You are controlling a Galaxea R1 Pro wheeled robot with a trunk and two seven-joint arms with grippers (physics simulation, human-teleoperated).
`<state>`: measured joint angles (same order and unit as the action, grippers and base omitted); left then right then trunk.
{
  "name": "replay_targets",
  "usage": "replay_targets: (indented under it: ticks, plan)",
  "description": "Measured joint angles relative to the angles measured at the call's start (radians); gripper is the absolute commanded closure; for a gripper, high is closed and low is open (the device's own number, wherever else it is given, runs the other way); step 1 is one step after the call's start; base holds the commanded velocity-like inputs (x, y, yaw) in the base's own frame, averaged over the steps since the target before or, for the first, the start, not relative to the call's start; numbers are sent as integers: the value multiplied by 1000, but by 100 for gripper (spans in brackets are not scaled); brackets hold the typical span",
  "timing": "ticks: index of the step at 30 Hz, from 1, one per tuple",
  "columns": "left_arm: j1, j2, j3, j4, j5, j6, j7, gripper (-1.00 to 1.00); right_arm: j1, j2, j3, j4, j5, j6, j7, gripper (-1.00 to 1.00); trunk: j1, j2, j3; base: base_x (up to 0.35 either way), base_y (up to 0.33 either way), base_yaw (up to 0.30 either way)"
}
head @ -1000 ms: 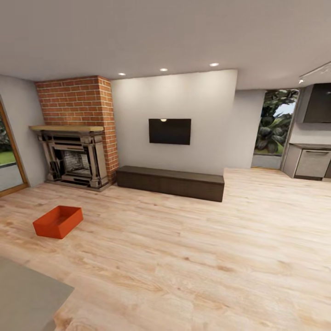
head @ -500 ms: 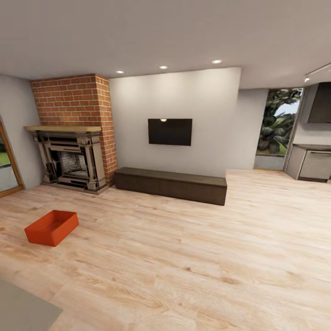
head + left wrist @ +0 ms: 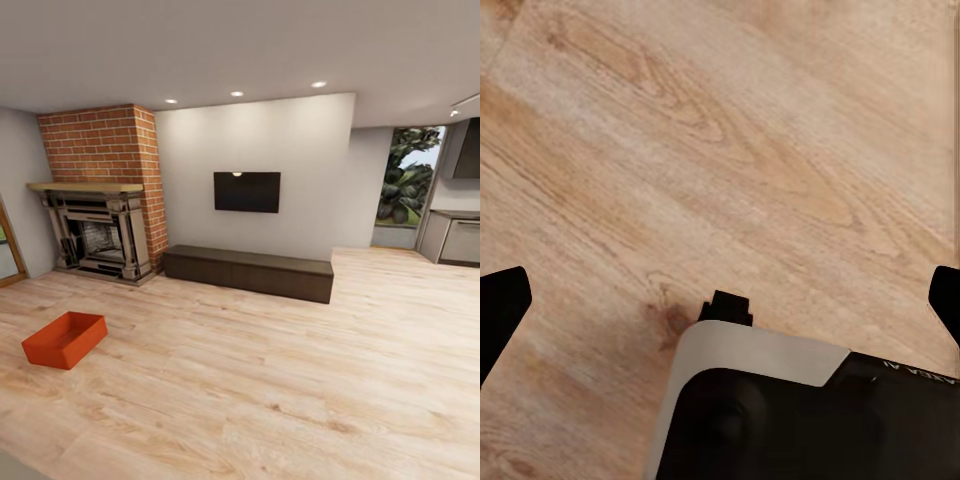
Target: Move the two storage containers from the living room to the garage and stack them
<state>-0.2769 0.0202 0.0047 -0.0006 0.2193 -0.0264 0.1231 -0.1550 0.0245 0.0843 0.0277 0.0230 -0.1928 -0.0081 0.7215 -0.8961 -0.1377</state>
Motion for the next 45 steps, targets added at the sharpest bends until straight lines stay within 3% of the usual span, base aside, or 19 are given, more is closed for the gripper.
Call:
replay_targets:
  ticks: [45]
  plan:
    - [0, 0, 0, 0, 0, 0, 0, -100, 0, -1, -9, 0, -7, -1, 3, -100, 0, 0, 0, 322, 0, 0]
